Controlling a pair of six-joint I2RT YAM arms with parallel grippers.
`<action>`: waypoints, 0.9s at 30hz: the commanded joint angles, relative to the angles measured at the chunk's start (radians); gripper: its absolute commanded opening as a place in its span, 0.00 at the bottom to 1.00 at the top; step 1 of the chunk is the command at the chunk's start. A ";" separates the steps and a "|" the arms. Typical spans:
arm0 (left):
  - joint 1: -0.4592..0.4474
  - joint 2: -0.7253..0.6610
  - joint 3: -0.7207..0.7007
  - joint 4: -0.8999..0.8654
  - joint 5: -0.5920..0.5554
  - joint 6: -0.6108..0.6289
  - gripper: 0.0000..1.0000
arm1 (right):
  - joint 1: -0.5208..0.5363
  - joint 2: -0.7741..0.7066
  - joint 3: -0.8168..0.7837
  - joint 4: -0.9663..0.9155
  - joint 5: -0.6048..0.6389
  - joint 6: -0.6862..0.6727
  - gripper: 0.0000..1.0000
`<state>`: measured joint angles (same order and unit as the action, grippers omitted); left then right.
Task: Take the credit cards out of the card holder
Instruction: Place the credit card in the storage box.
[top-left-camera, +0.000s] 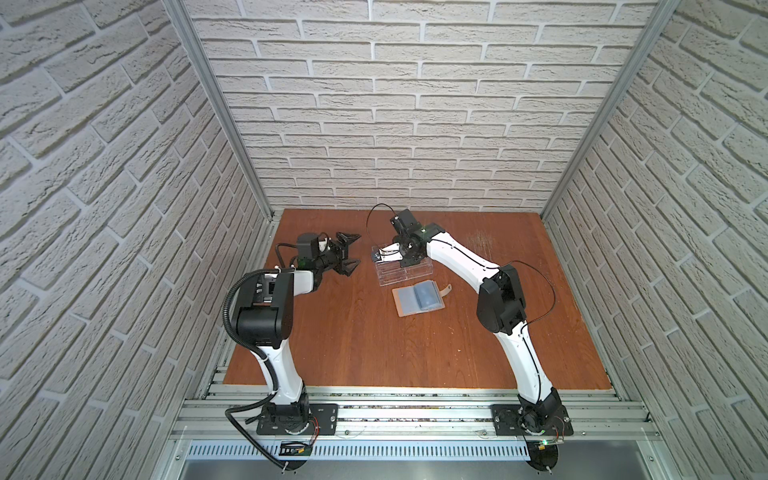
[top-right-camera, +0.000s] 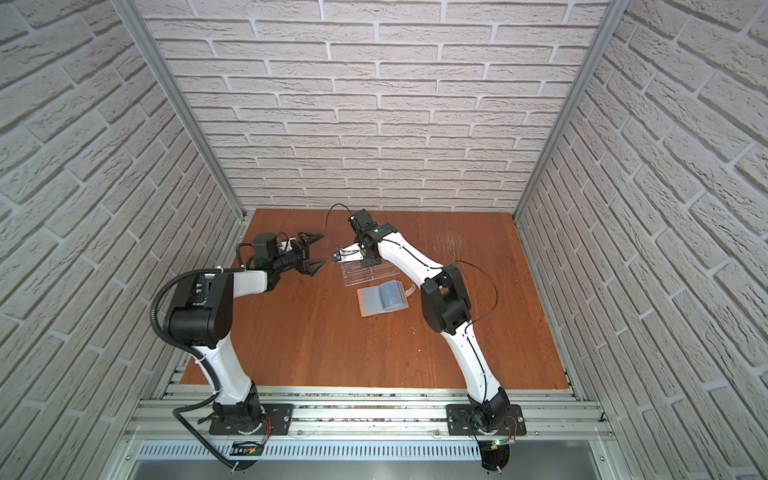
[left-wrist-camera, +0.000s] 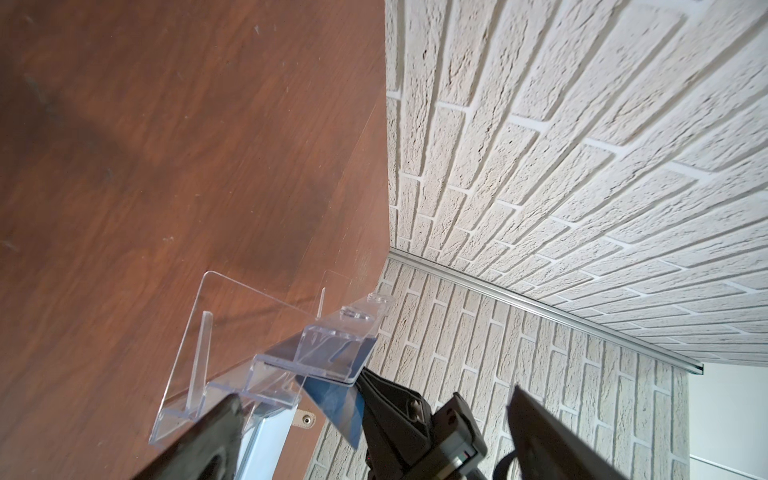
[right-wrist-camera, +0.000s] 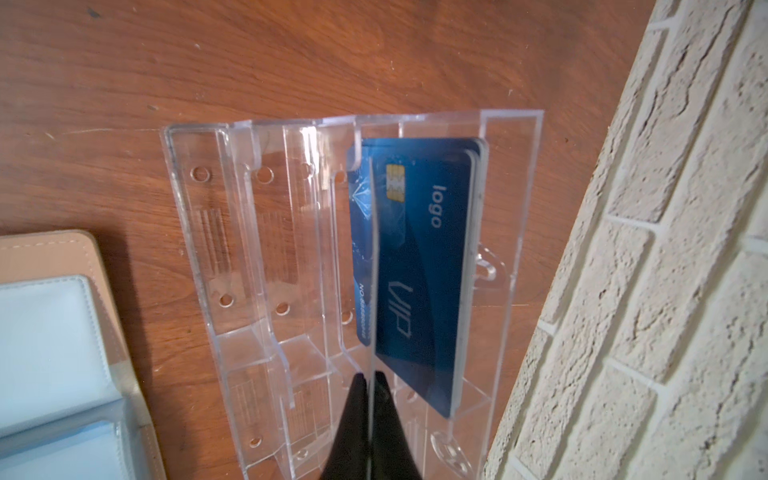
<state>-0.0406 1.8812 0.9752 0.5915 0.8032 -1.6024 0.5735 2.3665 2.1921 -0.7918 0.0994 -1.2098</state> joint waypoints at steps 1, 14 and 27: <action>-0.004 0.001 -0.006 0.065 0.022 -0.002 0.98 | 0.007 0.004 0.035 -0.003 0.013 0.015 0.05; -0.005 0.000 -0.006 0.070 0.021 -0.003 0.98 | 0.010 -0.012 0.029 0.025 0.020 0.015 0.15; -0.032 -0.012 -0.008 0.031 0.018 0.029 0.98 | 0.011 -0.077 -0.015 0.063 0.019 0.038 0.22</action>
<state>-0.0597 1.8812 0.9749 0.5980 0.8097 -1.6028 0.5781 2.3665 2.1967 -0.7647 0.1230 -1.1976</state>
